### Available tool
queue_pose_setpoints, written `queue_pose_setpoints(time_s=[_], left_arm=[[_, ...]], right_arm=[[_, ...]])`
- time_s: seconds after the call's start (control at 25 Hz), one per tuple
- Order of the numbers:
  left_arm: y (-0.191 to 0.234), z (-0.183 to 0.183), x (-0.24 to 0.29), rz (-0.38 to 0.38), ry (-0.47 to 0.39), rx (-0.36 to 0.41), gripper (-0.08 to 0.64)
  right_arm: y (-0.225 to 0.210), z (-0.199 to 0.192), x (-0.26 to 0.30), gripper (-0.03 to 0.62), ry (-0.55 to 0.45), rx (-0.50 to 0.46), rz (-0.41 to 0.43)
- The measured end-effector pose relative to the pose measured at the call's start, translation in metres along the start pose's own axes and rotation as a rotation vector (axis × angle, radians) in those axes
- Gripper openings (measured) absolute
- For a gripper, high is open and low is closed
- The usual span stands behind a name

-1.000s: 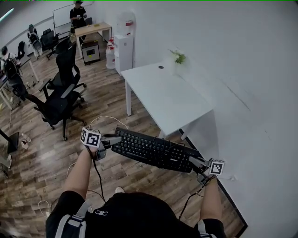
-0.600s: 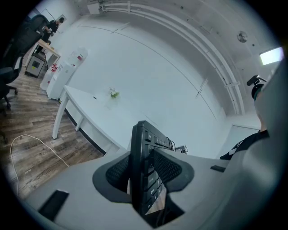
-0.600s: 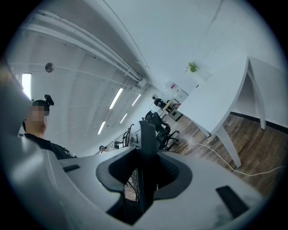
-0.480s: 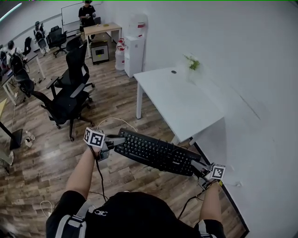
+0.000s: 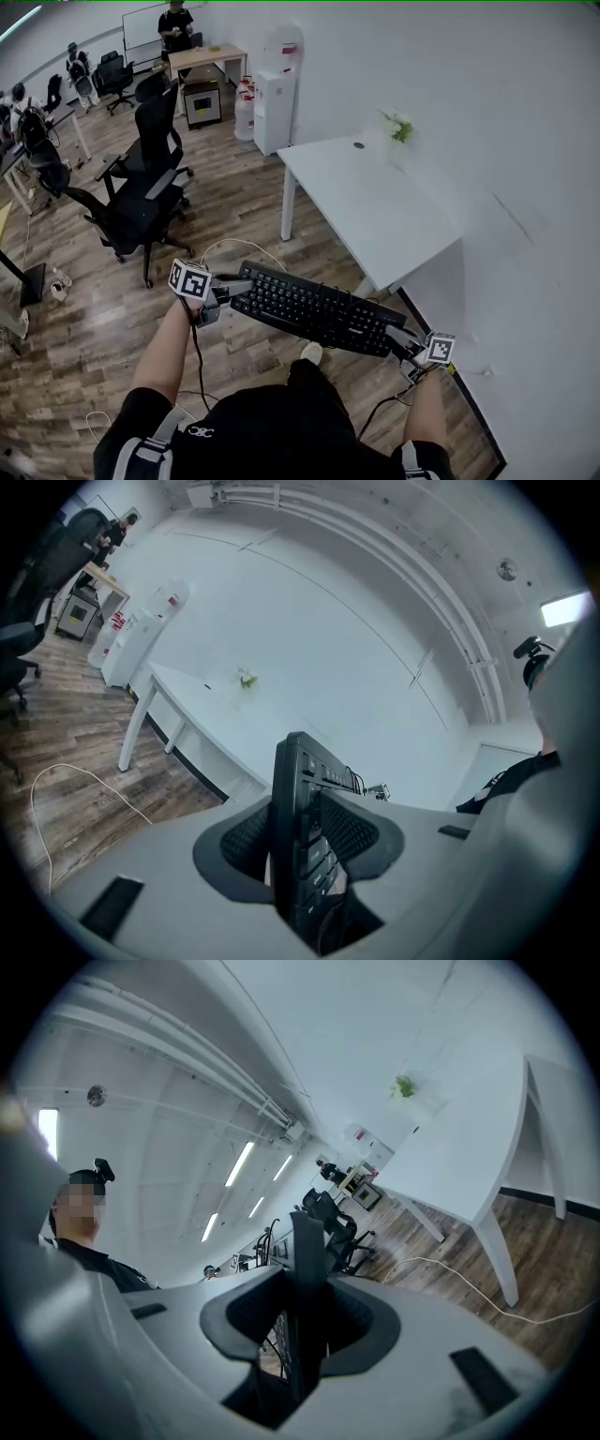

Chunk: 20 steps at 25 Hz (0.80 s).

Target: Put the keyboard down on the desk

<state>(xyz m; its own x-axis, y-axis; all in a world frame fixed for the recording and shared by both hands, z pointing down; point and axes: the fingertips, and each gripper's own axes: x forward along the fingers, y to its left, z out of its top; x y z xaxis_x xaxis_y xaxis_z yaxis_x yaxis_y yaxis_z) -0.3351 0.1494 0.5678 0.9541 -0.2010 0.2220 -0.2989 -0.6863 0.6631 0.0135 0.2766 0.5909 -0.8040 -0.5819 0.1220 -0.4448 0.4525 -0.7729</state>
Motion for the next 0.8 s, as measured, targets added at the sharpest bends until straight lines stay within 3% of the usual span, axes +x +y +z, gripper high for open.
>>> queue_pose_setpoints(time_s=[0.24, 0.56, 0.8], left_arm=[[0.029, 0.015, 0.011, 0.008, -0.005, -0.005, 0.156], [0.086, 0.079, 0.052, 0.013, 0.01, 0.017, 0.156], [0.131, 0.124, 0.098, -0.009, 0.055, 0.003, 0.156]], right_arm=[[-0.02, 0.025, 0.02, 0.117, 0.004, -0.014, -0.002], [-0.068, 0.086, 0.055, 0.117, -0.034, 0.007, 0.02], [-0.12, 0.13, 0.071, 0.117, -0.063, 0.032, -0.011]])
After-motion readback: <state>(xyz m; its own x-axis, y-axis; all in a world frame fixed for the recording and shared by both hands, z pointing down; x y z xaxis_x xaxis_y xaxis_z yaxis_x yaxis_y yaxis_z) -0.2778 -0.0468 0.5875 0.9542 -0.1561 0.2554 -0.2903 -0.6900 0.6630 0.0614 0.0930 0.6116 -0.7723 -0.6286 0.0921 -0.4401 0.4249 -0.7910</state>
